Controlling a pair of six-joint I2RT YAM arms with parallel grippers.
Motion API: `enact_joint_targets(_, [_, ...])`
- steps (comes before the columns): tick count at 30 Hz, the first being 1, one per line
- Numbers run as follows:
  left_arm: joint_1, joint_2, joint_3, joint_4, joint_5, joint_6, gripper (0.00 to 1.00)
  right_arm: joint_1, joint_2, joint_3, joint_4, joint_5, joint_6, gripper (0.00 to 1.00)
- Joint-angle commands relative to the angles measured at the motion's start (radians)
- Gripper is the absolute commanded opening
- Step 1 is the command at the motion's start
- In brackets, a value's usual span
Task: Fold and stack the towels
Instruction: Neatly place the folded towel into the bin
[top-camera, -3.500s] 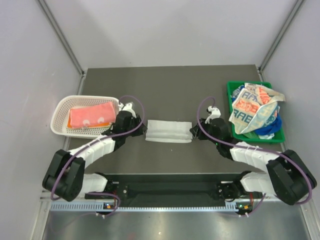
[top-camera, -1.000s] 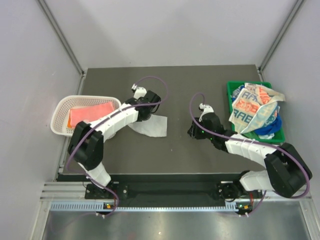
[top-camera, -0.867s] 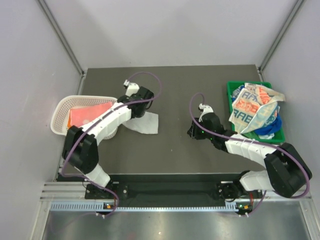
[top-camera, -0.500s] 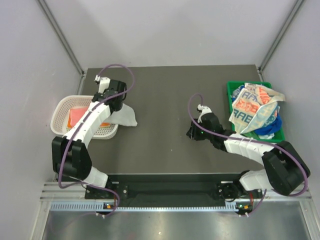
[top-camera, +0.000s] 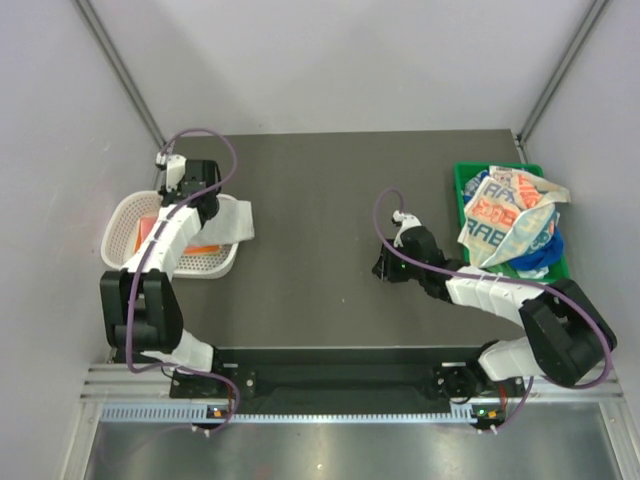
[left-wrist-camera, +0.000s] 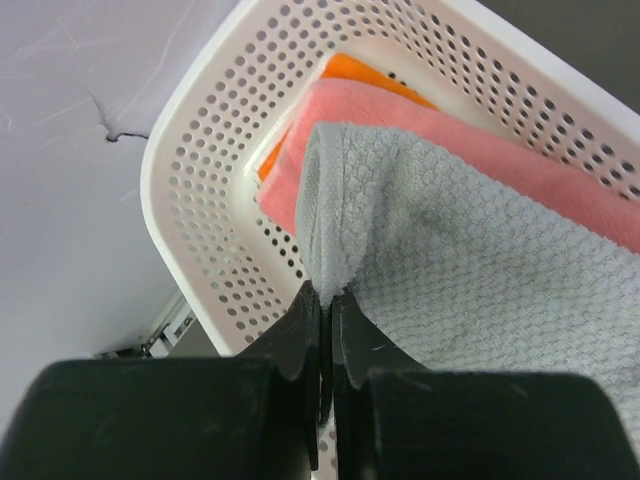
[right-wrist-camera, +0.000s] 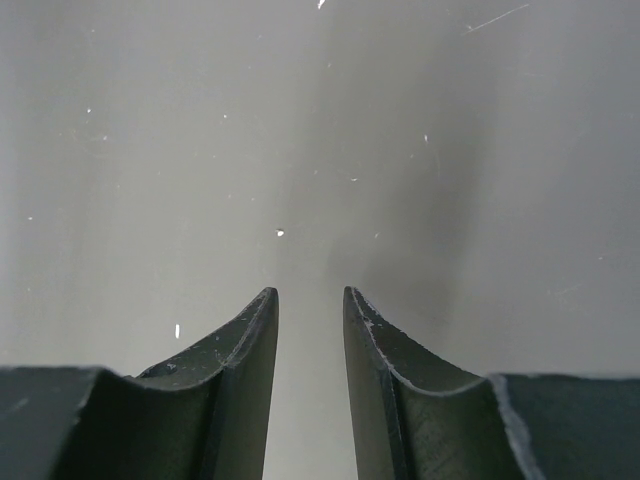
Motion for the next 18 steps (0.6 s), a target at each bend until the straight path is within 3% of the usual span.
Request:
enact_joint_targets(1, [0.039, 0.021, -0.018, 0.155, -0.053, 0.06, 0.0, -0.003, 0.002, 0.036, 0.065, -0.01, -0.022, 0.33])
enact_joint_targets(7, [0.149, 0.119, -0.02, 0.23, -0.025, 0.058, 0.0, -0.001, 0.002, 0.027, 0.074, -0.013, -0.028, 0.33])
enact_joint_targets(13, [0.226, 0.222, 0.04, 0.199, 0.01, -0.003, 0.02, -0.003, 0.007, 0.022, 0.077, -0.013, -0.032, 0.33])
enact_joint_targets(14, [0.233, 0.253, 0.057, 0.139, 0.025, -0.024, 0.14, -0.001, 0.005, 0.021, 0.08, -0.013, -0.031, 0.33])
enact_joint_targets(15, [0.235, 0.265, 0.075, 0.12, 0.037, -0.04, 0.34, -0.001, 0.008, 0.021, 0.08, -0.013, -0.031, 0.33])
enact_joint_targets(18, [0.235, 0.253, 0.08, 0.107, 0.047, -0.08, 0.57, -0.001, 0.004, 0.021, 0.082, -0.015, -0.034, 0.33])
